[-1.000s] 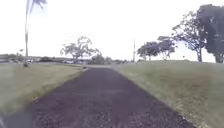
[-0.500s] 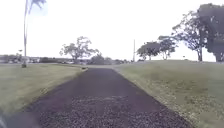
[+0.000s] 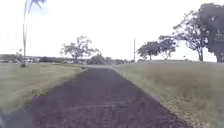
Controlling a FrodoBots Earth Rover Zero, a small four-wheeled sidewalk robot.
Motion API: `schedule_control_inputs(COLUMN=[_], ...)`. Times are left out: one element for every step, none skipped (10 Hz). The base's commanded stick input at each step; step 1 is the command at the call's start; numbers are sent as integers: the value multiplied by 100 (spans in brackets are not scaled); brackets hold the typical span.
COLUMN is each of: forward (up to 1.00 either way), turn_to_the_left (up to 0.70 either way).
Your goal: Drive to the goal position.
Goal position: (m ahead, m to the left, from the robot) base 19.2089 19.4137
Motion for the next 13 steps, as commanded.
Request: schedule_control_inputs(forward=[50, 50, 50, 50, 50, 50, 50, 50, 50, 50, 50, 50, 50], turn_to_the_left=[0, 0, 0, 0, 0, 0, 0, 0, 0, 0, 0, 0, 0])
